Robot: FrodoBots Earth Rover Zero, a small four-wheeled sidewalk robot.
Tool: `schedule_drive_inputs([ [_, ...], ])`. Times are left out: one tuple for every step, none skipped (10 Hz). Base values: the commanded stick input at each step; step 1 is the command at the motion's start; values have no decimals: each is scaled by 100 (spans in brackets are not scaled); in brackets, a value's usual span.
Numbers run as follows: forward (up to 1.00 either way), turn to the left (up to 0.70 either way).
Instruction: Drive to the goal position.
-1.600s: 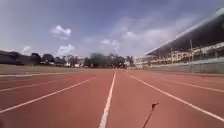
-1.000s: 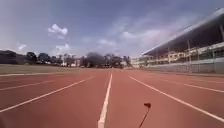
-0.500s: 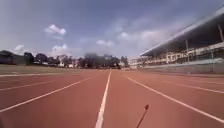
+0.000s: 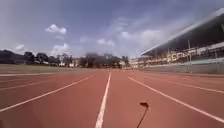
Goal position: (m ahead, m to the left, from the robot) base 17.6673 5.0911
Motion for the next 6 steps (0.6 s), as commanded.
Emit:
schedule_drive_inputs([
  [70, 0],
  [70, 0],
  [70, 0],
  [70, 0],
  [70, 0],
  [70, 0],
])
